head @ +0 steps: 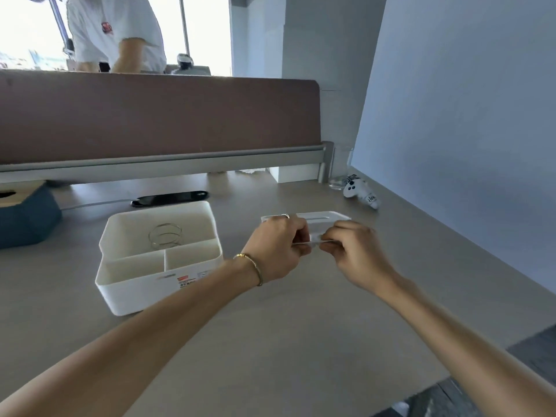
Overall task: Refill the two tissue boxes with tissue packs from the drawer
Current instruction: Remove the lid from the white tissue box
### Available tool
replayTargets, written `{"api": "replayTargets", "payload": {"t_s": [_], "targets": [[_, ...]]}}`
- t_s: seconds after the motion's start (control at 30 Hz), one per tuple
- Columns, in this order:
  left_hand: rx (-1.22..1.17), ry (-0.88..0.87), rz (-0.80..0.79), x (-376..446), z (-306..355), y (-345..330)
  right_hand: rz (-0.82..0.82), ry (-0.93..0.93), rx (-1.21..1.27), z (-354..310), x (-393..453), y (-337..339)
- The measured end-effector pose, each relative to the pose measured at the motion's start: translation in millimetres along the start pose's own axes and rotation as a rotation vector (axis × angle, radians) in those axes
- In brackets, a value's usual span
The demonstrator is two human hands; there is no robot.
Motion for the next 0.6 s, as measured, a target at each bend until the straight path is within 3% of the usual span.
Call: {"api": "replayTargets", "payload": {"t_s": [0.6], "targets": [[0.037, 0.067, -0.089, -6, -36, -43, -0.145, -0.060, 0.003, 23, -13, -55]]}}
Point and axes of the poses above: each hand's wrist, its own x-axis towards the middle knuckle, its own y-axis out of the back of the hand, z = x × y, the point moved 9 cm from there along x, towards the middle knuckle, and after that the axes turned 4 degrees about -x, right-handed, at the moved point
